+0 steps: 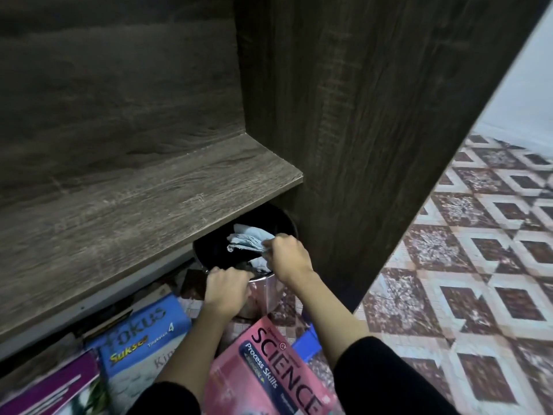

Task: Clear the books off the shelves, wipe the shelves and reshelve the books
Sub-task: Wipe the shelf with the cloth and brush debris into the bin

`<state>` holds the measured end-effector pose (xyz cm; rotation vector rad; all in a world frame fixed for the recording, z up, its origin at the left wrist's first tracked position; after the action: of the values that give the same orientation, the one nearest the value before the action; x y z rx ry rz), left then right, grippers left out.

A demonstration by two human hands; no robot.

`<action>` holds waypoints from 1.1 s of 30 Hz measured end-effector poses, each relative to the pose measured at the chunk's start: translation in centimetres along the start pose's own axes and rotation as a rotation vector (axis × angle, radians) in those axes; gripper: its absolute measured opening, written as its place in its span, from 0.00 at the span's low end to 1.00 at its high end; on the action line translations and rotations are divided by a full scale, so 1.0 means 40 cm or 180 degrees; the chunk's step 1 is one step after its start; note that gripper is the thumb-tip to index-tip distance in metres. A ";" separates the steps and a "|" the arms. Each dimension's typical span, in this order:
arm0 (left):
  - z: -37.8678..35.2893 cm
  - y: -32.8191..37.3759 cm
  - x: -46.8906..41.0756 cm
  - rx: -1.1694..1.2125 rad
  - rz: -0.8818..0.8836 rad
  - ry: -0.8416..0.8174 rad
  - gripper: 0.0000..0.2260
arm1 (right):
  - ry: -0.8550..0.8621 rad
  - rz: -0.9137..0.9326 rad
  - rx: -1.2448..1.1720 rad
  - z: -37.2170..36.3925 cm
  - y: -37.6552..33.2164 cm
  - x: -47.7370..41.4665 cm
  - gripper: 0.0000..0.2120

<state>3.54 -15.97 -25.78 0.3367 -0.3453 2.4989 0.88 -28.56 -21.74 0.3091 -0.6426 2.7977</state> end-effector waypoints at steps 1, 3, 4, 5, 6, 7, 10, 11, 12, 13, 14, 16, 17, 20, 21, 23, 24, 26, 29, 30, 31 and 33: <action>-0.009 0.005 -0.003 -0.0005 0.0006 -0.0016 0.13 | -0.0023 -0.0005 0.0040 -0.009 0.003 -0.002 0.14; -0.025 0.016 -0.007 0.0053 0.0015 -0.0048 0.12 | -0.0068 -0.0011 0.0109 -0.024 0.009 -0.004 0.14; -0.031 0.021 -0.008 0.0095 0.0019 -0.0064 0.11 | -0.0089 -0.0001 0.0153 -0.031 0.011 -0.005 0.13; -0.039 0.025 -0.010 0.0122 0.0017 -0.0083 0.11 | -0.0111 0.0007 0.0209 -0.036 0.011 -0.006 0.12; -0.044 0.030 -0.011 0.0108 0.0008 -0.0093 0.11 | -0.0135 0.0013 0.0265 -0.041 0.012 -0.006 0.12; -0.047 0.036 -0.010 0.0076 -0.0007 -0.0103 0.12 | -0.0161 0.0012 0.0302 -0.044 0.014 -0.006 0.12; -0.049 0.043 -0.011 0.0183 -0.0079 -0.0178 0.12 | -0.0189 0.0015 0.0301 -0.044 0.017 -0.005 0.12; -0.050 0.039 -0.018 0.0337 -0.0114 -0.0305 0.13 | -0.0149 0.0038 0.0320 -0.042 0.016 -0.005 0.12; -0.049 0.032 -0.025 0.0635 -0.0133 -0.0501 0.14 | -0.0090 0.0065 0.0382 -0.039 0.015 -0.005 0.14; -0.050 0.021 -0.037 0.1154 -0.0136 -0.0741 0.18 | -0.0012 0.0091 0.0458 -0.036 0.013 -0.004 0.16; -0.045 0.011 -0.047 0.1853 -0.0110 -0.1024 0.23 | 0.0090 0.0106 0.0503 -0.032 0.012 -0.002 0.18; -0.021 -0.008 -0.054 0.3505 -0.0109 -0.1395 0.36 | 0.0253 0.0134 0.0437 -0.025 0.012 0.005 0.22; -0.011 -0.017 -0.058 0.4344 -0.0062 -0.1356 0.37 | 0.0283 0.0170 0.0363 -0.023 0.013 0.009 0.24; 0.022 -0.035 -0.066 0.6470 0.0305 -0.1169 0.18 | 0.0221 0.0325 0.0038 -0.026 0.020 0.019 0.24; 0.028 -0.036 -0.074 0.6888 0.0513 -0.1118 0.17 | 0.0186 0.0398 0.0002 -0.029 0.022 0.021 0.23; 0.030 -0.029 -0.090 0.7264 0.0938 -0.1069 0.21 | 0.0086 0.0644 0.0146 -0.034 0.022 0.027 0.21; 0.027 -0.020 -0.095 0.7352 0.1149 -0.0963 0.22 | 0.0015 0.0788 0.0265 -0.035 0.021 0.031 0.20; 0.013 -0.003 -0.106 0.7567 0.1501 -0.0552 0.21 | -0.0078 0.0951 0.0354 -0.038 0.017 0.035 0.18; 0.014 -0.001 -0.110 0.7913 0.1553 -0.0177 0.19 | 0.0006 0.0591 -0.0717 -0.034 0.022 0.037 0.21; 0.021 -0.001 -0.109 0.8082 0.1516 -0.0170 0.17 | 0.0086 0.0351 -0.1272 -0.035 0.029 0.032 0.25; 0.028 0.000 -0.108 0.8240 0.1500 -0.0165 0.15 | 0.0184 0.0093 -0.1835 -0.034 0.036 0.028 0.30; 0.037 0.005 -0.109 0.8338 0.1551 -0.0197 0.16 | 0.0174 -0.0462 -0.2914 -0.030 0.053 0.024 0.34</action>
<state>7.13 -18.84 -25.82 1.1355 3.0776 1.4521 -0.83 -29.68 -23.41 0.0797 -1.6780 2.0759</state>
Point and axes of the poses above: each hand's wrist, its own x-axis away from the middle knuckle, its own z-axis out of the back of the hand, y = z × x, the point moved 1 cm from there along -x, towards the middle knuckle, and after that the axes turned 10 degrees about -y, right-handed, at the moved point
